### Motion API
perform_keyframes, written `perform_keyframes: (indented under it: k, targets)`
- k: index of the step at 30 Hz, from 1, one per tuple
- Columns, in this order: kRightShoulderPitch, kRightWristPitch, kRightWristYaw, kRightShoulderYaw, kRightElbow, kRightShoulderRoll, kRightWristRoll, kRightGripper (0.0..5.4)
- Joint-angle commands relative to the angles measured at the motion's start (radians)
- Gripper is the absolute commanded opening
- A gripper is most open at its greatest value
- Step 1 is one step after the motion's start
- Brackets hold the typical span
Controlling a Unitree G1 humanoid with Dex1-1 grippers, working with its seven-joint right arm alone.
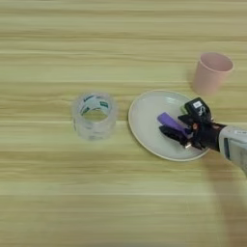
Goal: Move the objects on the table
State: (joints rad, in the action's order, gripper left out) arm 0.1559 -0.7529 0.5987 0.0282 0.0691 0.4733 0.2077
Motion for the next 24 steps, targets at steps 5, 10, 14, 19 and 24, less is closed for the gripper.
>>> perform_keyframes:
  k: [5, 10, 14, 19, 24]
  targets:
    - [0.005, 0.027, 0.011, 0.006, 0.038, 0.036, -0.012, 2.94]
    - [0.0, 0.043, 0.017, 0.007, 0.031, 0.028, -0.014, 2.32]
    - [0.001, 0.057, 0.017, -0.002, 0.031, 0.02, -0.008, 1.91]
    - [0.003, 0.063, 0.013, -0.009, 0.036, 0.015, -0.005, 1.42]
    - [0.008, 0.056, 0.01, -0.03, 0.07, 0.019, 0.007, 1.42]
